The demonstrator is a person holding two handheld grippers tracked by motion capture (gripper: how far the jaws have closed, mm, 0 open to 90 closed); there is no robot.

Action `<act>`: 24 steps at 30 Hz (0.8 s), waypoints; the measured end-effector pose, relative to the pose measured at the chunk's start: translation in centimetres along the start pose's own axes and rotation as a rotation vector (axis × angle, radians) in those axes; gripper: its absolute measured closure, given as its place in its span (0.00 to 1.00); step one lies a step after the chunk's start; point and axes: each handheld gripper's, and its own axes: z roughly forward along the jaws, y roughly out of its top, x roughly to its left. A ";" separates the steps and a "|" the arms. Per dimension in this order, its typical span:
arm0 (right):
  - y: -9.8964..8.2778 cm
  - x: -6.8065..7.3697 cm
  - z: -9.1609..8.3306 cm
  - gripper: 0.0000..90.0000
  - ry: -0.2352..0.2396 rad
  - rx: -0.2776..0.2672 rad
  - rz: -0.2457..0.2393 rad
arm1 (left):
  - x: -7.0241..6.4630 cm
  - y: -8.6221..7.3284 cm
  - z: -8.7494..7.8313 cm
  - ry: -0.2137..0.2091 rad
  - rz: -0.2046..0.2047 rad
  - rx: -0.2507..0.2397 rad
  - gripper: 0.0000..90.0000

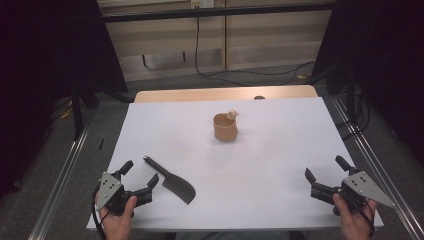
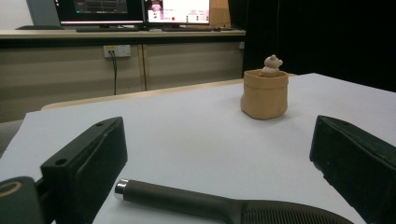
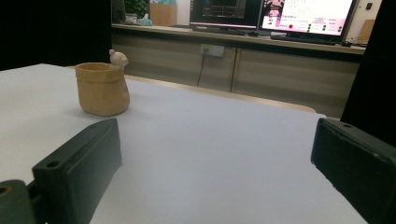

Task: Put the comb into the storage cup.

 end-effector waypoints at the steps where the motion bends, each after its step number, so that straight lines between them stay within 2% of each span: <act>1: 0.0 0.0 0.0 0.01 0.000 0.000 0.001 | 0.0 0.0 0.0 0.000 -0.001 -0.001 0.05; 11: 0.0 0.0 0.0 0.01 0.015 0.002 -0.003 | 0.2 0.0 -0.1 0.000 0.001 0.005 0.05; 15: -0.1 -0.1 0.0 0.01 0.019 0.002 -0.001 | 0.2 0.1 0.1 -0.014 -0.006 0.003 0.05; 24: -0.1 -0.1 0.1 0.01 0.019 0.004 0.003 | 0.6 0.1 0.0 -0.012 -0.020 0.003 0.04</act>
